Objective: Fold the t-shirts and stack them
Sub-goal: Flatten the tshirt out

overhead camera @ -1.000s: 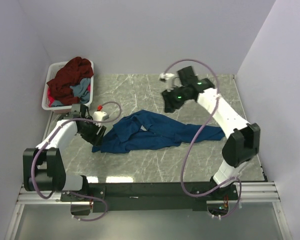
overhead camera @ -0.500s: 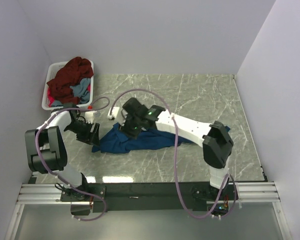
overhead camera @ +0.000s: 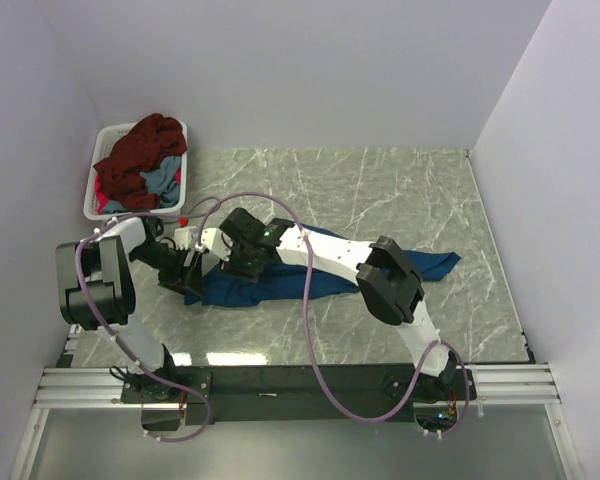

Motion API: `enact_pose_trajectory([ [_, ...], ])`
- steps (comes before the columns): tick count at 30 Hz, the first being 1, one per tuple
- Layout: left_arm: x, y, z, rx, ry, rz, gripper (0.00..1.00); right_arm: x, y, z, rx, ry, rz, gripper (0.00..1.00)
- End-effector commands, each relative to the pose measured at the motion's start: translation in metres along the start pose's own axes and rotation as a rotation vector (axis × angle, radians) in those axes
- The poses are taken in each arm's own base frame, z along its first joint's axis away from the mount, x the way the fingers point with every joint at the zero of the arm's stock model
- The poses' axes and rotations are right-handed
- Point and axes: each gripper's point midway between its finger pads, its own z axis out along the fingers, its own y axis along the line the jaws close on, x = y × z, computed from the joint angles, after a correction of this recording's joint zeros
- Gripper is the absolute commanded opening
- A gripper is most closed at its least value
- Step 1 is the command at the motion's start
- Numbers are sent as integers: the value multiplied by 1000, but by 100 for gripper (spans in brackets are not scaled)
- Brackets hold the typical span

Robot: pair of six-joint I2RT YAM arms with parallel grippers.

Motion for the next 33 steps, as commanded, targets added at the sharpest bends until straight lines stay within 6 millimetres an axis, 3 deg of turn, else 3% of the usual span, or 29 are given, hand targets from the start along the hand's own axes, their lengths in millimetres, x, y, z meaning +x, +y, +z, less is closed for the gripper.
enact_pose_trajectory([
  [1,-9,-2,2,42,-16,12,77,-22,0,-10,-6,-54,-9,58],
  [11,-9,4,8,39,-9,-4,75,-15,23,-1,-104,-35,23,60],
  [19,-9,5,10,43,1,-8,74,-6,21,13,-81,-3,33,56],
  [22,-7,5,11,48,9,-14,72,-5,16,14,-58,-1,35,48],
  [25,-7,6,12,54,13,-19,67,-3,13,15,-36,8,32,33],
  [26,-8,5,12,57,12,-19,65,-4,12,14,-31,4,31,23],
  [29,-9,5,11,55,5,-16,53,-10,7,-2,-5,-14,38,5],
  [32,-16,4,7,47,-17,-8,37,-19,0,-32,24,-59,47,0],
  [33,-17,3,5,49,-23,-9,28,-28,-5,-52,41,-95,46,0],
])
